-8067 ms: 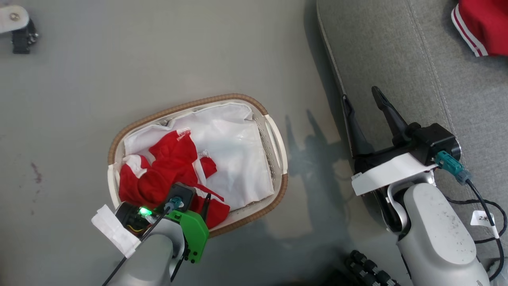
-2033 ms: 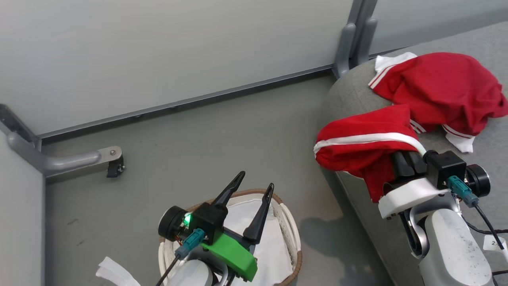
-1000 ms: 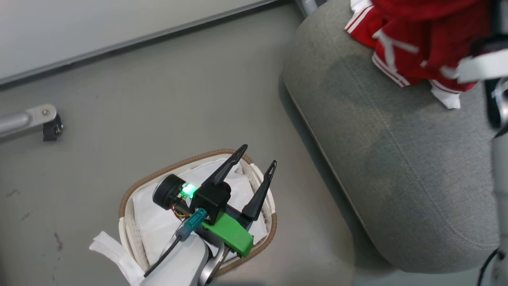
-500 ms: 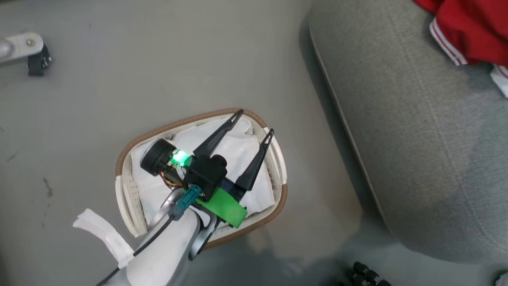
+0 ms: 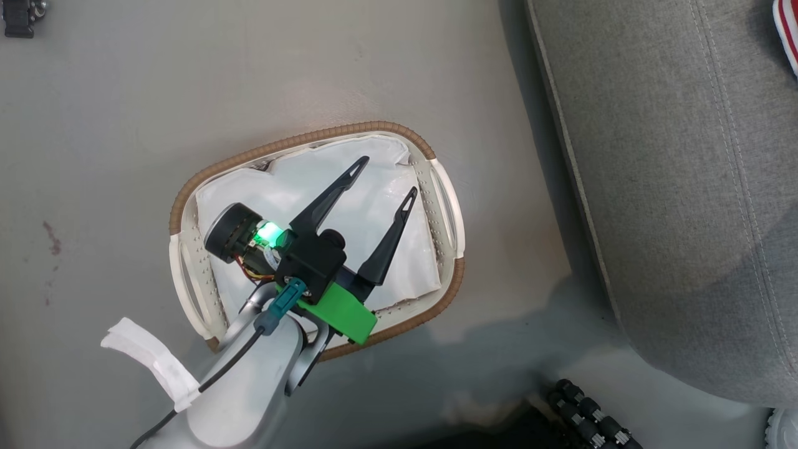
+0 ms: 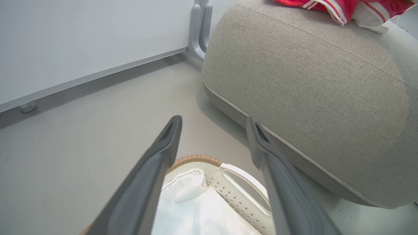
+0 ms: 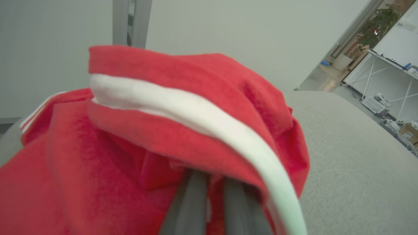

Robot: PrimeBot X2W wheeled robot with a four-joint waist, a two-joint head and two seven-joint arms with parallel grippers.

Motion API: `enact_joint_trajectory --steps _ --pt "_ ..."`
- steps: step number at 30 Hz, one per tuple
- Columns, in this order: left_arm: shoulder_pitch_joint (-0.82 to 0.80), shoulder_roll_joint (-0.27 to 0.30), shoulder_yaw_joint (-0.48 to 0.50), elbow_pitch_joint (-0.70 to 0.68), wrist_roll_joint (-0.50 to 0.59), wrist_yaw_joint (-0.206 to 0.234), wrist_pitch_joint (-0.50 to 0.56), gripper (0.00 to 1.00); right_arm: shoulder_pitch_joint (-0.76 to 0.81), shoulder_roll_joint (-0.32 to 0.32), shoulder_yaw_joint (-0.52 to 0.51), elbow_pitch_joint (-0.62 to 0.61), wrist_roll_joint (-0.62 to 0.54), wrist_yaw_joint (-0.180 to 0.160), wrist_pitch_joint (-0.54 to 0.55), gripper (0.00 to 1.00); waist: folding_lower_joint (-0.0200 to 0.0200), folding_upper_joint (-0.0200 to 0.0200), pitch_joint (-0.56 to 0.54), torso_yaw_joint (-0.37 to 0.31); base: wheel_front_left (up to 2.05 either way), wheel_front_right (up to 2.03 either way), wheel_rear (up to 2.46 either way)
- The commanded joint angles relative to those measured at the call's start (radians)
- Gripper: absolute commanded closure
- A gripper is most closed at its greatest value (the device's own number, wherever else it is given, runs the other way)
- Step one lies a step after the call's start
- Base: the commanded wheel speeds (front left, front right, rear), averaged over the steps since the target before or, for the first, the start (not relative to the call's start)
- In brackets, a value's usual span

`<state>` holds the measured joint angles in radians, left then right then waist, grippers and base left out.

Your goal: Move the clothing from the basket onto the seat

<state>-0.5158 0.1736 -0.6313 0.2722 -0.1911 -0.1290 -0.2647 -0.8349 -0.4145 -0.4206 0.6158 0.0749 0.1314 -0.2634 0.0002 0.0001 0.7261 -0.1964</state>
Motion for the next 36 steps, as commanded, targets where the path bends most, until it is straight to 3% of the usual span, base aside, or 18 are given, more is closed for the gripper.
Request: enact_joint_trajectory --steps 1,2,3,4,5,21,36 --pt "-0.001 0.005 -0.001 0.004 0.005 -0.003 0.001 0.00 0.023 0.008 -0.010 -0.006 -0.009 -0.001 -0.002 0.71 -0.0002 -0.0001 -0.002 -0.002 0.00 0.00 0.00" --pt "0.000 0.005 -0.001 0.005 0.004 -0.003 0.001 0.00 0.032 0.015 -0.015 -0.011 -0.013 -0.001 -0.002 0.61 -0.0002 -0.0001 -0.005 -0.003 0.00 0.00 0.00" --pt "0.002 0.004 -0.001 0.008 0.003 -0.003 0.001 0.00 0.042 0.022 -0.020 -0.017 -0.017 -0.001 -0.002 0.38 -0.0002 -0.0001 -0.009 -0.006 0.00 0.00 0.00" --pt "0.003 0.003 -0.001 0.009 0.002 -0.003 0.001 0.00 0.050 0.028 -0.022 -0.023 -0.019 -0.001 -0.002 0.05 -0.0002 -0.0001 -0.013 -0.008 0.00 0.00 0.00" --pt "0.005 0.004 0.000 0.010 0.001 -0.003 0.001 0.00 0.057 0.037 -0.023 -0.032 -0.023 -0.001 -0.002 0.00 -0.0002 -0.0001 -0.017 -0.012 0.00 0.00 0.00" --pt "0.056 -0.024 0.017 0.018 -0.027 -0.003 0.001 0.00 0.319 0.171 -0.004 -0.212 -0.070 -0.001 -0.002 0.00 -0.0002 -0.0001 -0.182 -0.027 0.00 0.00 0.00" --pt "0.160 -0.099 0.141 0.021 -0.063 -0.003 0.001 0.00 0.377 0.133 0.058 -0.272 -0.093 -0.001 -0.002 0.00 -0.0002 -0.0001 -0.411 0.073 0.00 0.00 0.00"
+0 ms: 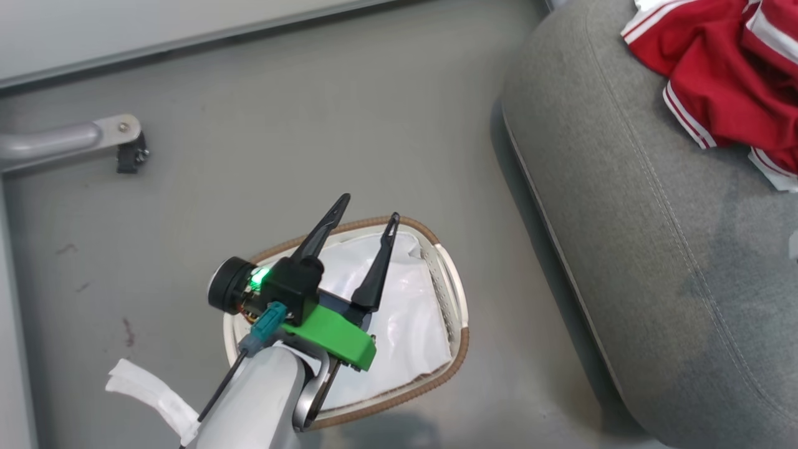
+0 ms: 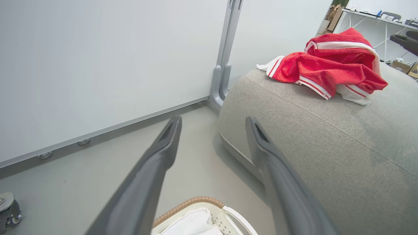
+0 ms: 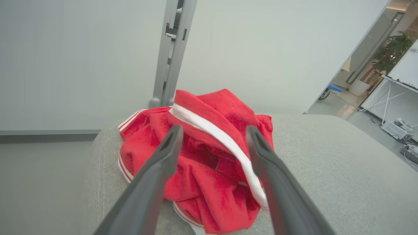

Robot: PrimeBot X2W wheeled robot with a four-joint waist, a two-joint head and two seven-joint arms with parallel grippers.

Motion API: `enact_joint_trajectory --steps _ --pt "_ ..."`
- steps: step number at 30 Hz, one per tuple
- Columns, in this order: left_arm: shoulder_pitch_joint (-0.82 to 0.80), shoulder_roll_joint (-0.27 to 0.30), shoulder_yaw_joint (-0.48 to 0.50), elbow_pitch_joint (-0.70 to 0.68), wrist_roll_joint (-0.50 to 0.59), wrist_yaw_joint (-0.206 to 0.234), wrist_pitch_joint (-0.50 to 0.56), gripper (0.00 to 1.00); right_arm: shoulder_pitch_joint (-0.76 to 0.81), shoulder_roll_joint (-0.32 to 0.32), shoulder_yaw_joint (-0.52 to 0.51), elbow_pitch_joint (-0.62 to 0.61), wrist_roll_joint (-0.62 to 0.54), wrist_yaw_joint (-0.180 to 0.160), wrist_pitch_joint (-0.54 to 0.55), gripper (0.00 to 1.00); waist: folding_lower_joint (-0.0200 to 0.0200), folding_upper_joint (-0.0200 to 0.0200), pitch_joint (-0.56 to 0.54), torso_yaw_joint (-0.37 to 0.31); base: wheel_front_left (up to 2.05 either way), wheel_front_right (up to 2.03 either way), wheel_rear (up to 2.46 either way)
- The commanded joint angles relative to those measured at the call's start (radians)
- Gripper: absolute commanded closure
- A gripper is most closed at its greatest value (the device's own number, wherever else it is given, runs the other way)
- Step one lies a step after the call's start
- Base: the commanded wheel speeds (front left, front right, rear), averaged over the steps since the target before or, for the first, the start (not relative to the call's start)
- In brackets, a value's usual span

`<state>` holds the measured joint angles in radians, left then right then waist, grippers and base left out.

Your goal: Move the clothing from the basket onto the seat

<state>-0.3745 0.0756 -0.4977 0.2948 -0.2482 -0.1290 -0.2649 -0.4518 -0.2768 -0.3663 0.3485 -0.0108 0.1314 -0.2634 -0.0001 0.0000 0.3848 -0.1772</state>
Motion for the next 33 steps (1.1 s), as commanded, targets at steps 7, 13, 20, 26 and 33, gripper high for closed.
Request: enact_joint_trajectory --steps 7,13,20,26,33 --pt "0.071 -0.018 0.113 -0.001 -0.009 0.013 0.001 0.00 -0.038 0.025 0.084 0.002 0.001 -0.001 -0.002 0.00 0.0001 0.0000 -0.140 0.116 0.00 0.00 0.00" --pt "0.117 -0.024 0.209 -0.002 -0.025 0.040 0.001 0.00 -0.049 0.088 0.164 0.023 0.028 -0.001 -0.002 0.00 0.0001 0.0000 -0.185 0.164 0.00 0.00 0.00" --pt "0.191 -0.025 0.292 -0.012 -0.080 0.079 0.001 0.00 0.027 0.187 0.230 0.018 0.060 -0.001 -0.002 0.00 0.0001 0.0000 -0.246 0.208 0.00 0.00 0.00" --pt "0.257 -0.024 0.340 -0.003 -0.078 0.078 0.001 0.00 0.128 0.221 0.308 0.028 0.088 -0.001 -0.002 0.00 0.0001 0.0000 -0.282 0.226 0.00 0.00 0.00" --pt "0.335 -0.024 0.396 -0.010 -0.087 0.072 0.001 0.00 0.221 0.223 0.346 0.016 0.151 -0.001 -0.002 0.00 0.0001 0.0000 -0.306 0.220 0.00 0.00 0.00"
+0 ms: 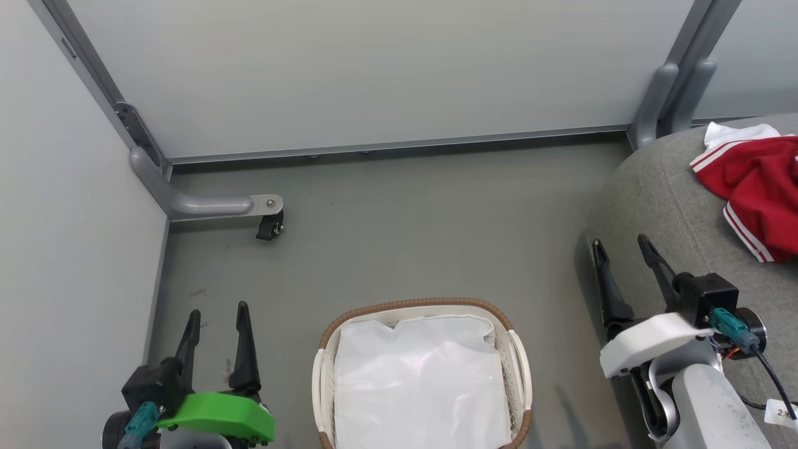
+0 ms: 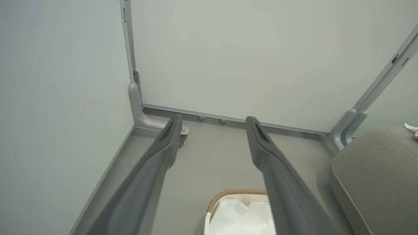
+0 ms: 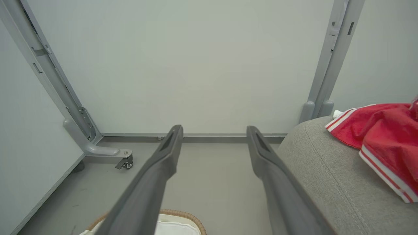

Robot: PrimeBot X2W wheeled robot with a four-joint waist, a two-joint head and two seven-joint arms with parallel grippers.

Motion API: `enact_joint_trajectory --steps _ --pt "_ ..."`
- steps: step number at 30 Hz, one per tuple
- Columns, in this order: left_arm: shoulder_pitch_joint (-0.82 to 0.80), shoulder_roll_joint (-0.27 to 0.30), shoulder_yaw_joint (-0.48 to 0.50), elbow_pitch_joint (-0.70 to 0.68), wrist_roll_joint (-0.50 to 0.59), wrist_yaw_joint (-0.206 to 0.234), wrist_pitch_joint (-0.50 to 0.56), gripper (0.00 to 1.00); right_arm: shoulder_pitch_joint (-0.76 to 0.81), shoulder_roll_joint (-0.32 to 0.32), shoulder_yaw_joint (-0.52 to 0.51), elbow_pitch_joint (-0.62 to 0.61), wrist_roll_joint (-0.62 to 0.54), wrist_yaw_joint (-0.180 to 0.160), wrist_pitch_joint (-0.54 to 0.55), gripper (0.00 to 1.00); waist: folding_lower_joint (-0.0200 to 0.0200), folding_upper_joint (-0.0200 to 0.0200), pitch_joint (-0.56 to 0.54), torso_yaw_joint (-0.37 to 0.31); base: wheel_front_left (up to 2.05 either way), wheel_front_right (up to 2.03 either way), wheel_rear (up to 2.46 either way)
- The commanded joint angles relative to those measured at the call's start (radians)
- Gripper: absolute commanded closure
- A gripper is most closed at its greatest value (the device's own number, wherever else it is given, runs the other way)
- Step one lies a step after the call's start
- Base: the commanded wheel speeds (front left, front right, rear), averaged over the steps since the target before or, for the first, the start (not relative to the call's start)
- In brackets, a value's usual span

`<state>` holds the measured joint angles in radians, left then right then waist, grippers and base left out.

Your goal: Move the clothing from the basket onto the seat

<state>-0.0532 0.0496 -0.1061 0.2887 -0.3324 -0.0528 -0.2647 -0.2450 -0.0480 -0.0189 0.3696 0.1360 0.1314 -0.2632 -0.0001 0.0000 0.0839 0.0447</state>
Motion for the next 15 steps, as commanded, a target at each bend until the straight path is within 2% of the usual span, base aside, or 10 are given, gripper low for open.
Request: enact_joint_trajectory --steps 1,15 --pt "0.022 0.002 0.008 -0.004 -0.001 -0.007 0.001 0.00 0.024 -0.005 -0.002 -0.009 0.013 -0.001 -0.002 0.00 0.0001 0.0000 -0.007 -0.004 0.00 0.00 0.00" --pt "0.049 0.002 0.003 0.010 0.010 -0.019 0.001 0.00 0.096 -0.004 0.008 -0.008 0.053 -0.001 -0.002 0.00 0.0001 0.0000 -0.030 -0.017 0.00 0.00 0.00"
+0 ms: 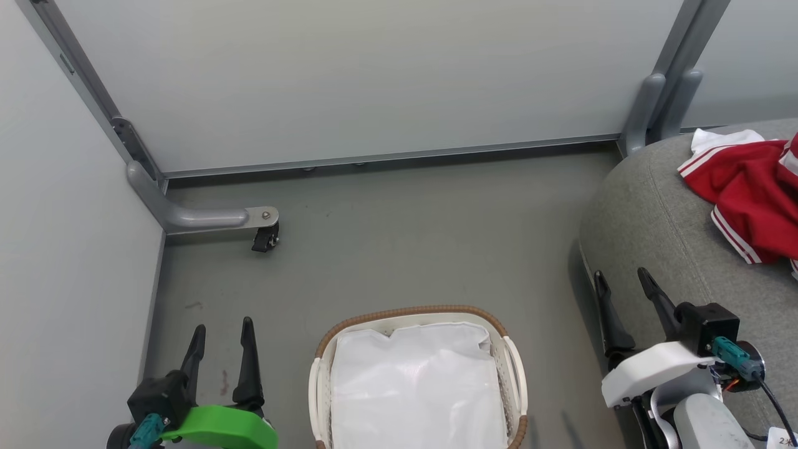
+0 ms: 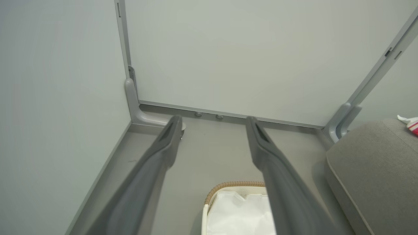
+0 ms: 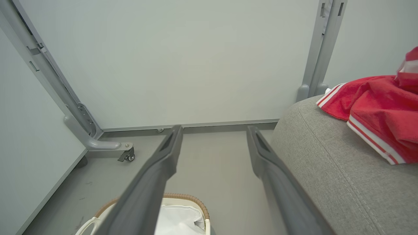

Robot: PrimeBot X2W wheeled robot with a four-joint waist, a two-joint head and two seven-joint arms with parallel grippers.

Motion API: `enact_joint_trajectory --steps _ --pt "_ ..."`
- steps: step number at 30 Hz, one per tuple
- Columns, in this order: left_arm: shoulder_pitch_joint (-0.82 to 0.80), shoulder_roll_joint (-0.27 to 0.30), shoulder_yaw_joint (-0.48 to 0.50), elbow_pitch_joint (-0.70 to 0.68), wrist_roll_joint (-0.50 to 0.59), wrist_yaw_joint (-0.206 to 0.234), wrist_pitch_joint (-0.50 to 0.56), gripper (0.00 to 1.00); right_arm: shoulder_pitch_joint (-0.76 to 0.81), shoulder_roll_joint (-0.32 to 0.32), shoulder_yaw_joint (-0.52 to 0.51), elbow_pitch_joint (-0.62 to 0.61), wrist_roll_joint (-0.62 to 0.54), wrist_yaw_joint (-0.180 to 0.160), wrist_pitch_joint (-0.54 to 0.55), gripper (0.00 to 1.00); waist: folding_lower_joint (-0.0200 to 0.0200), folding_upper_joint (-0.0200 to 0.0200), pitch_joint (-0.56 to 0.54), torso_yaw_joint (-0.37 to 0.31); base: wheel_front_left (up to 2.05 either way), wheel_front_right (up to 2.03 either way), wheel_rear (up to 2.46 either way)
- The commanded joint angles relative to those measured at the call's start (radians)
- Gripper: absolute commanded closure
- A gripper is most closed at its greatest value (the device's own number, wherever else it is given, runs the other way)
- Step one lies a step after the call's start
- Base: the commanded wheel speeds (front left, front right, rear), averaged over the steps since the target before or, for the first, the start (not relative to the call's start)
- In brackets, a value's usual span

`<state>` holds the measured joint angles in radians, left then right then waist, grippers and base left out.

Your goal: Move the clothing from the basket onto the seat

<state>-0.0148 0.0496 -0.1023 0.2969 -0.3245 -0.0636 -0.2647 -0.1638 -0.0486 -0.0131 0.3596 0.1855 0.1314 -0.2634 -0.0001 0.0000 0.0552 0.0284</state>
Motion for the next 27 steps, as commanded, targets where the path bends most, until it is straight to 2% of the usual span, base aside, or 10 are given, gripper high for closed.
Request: enact_joint_trajectory --steps 1,13,14,18,27 --pt "0.010 0.002 -0.002 0.003 0.002 -0.007 0.001 0.00 0.013 -0.004 0.004 0.002 0.005 -0.001 -0.002 0.00 0.0001 0.0000 -0.002 -0.001 0.00 0.00 0.00" --pt "0.014 0.002 -0.006 0.005 0.002 -0.004 0.001 0.00 0.020 -0.004 0.008 0.005 0.013 -0.001 -0.002 0.00 0.0001 0.0000 -0.012 0.001 0.00 0.00 0.00" --pt "0.000 0.000 -0.008 0.005 0.006 -0.007 0.000 1.00 0.009 0.000 0.008 0.003 0.010 0.000 0.000 1.00 0.0001 0.0000 -0.012 0.001 0.00 0.00 0.00" --pt "0.005 -0.001 -0.009 0.036 0.004 -0.007 0.000 1.00 0.020 0.007 0.008 0.033 0.012 0.000 0.003 1.00 0.0001 0.0000 -0.013 0.001 0.00 0.00 0.00" --pt "-0.010 -0.001 0.022 0.024 -0.173 -0.015 0.052 1.00 0.020 0.006 -0.011 0.016 0.205 0.000 0.058 1.00 0.0001 0.0000 -0.016 -0.002 0.00 0.00 0.00"
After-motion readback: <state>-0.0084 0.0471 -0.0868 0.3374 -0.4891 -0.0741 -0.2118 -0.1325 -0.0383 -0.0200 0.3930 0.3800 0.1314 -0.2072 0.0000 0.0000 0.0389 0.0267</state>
